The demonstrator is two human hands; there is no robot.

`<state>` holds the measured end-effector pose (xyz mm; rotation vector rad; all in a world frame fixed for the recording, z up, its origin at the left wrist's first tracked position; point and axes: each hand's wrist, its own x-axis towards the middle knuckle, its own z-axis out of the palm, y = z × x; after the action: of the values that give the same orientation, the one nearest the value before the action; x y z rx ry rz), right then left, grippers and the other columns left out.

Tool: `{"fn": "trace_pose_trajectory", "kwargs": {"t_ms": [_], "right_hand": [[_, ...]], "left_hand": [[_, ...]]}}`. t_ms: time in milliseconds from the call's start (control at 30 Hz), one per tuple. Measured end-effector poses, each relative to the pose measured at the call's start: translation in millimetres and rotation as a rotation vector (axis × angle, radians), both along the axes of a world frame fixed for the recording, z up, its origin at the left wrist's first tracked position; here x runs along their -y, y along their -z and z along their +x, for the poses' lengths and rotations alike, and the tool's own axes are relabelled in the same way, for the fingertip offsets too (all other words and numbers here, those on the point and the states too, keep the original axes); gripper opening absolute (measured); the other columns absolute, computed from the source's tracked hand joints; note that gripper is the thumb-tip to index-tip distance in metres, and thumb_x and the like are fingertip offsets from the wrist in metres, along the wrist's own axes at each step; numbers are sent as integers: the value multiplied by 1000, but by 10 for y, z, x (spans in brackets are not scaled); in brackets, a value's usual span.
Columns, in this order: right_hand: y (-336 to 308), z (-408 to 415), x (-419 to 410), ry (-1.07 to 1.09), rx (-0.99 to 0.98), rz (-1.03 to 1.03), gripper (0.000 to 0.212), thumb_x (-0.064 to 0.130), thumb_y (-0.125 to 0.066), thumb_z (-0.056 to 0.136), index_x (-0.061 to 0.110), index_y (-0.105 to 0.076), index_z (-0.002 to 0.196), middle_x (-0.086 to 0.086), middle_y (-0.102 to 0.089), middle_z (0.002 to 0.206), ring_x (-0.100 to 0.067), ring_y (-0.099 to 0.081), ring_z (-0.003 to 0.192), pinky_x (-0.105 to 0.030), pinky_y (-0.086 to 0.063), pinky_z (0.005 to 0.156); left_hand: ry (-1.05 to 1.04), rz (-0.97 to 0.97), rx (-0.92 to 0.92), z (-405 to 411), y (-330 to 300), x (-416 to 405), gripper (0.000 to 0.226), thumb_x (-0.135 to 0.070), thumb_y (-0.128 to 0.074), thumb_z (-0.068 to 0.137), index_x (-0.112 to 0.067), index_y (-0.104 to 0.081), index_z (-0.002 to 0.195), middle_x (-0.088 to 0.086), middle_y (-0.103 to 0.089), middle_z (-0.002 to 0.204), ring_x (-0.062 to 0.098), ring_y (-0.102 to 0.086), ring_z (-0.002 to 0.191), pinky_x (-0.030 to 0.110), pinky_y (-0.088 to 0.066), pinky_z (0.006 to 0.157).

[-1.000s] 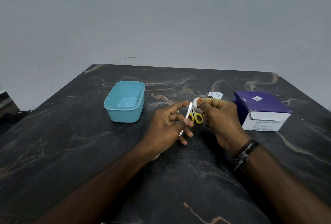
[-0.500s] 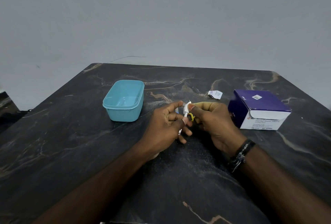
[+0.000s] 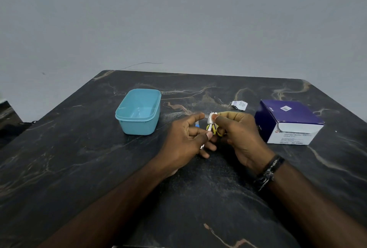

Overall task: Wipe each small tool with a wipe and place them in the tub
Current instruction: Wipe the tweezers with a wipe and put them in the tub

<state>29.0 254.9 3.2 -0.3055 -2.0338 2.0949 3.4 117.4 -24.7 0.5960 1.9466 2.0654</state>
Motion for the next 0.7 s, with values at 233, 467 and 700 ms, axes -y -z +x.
{"fn": "trace_pose_trajectory", "kwargs": {"t_ms": [233,467,700], "right_hand": [[6,5,16,-26,-5,-2,22,14,-60,95,3,-66,77,5,-56,45,-6,-53,42,-16,-42,41],[26,6,32,-84,4,95,29,16,-58,96,7,-63,70,-2,-55,54,-8,-49,46,-18,-39,43],[12,-1,28,-32,-25,36,24,17,-58,96,3,-66,79,-3,-58,53,-9,-51,44,-18,-38,39]], "left_hand": [[-1,12,-7,3,1,-1,63,6,-61,89,-6,-35,145,22,-73,88,27,-72,71,31,-58,53],[-33,5,-34,-8,20,13,61,4,-62,89,-9,-39,144,18,-74,88,30,-72,71,35,-59,53],[-12,51,-19,-12,2,5,59,4,-60,91,-6,-36,144,21,-73,92,29,-71,70,32,-57,49]]}}
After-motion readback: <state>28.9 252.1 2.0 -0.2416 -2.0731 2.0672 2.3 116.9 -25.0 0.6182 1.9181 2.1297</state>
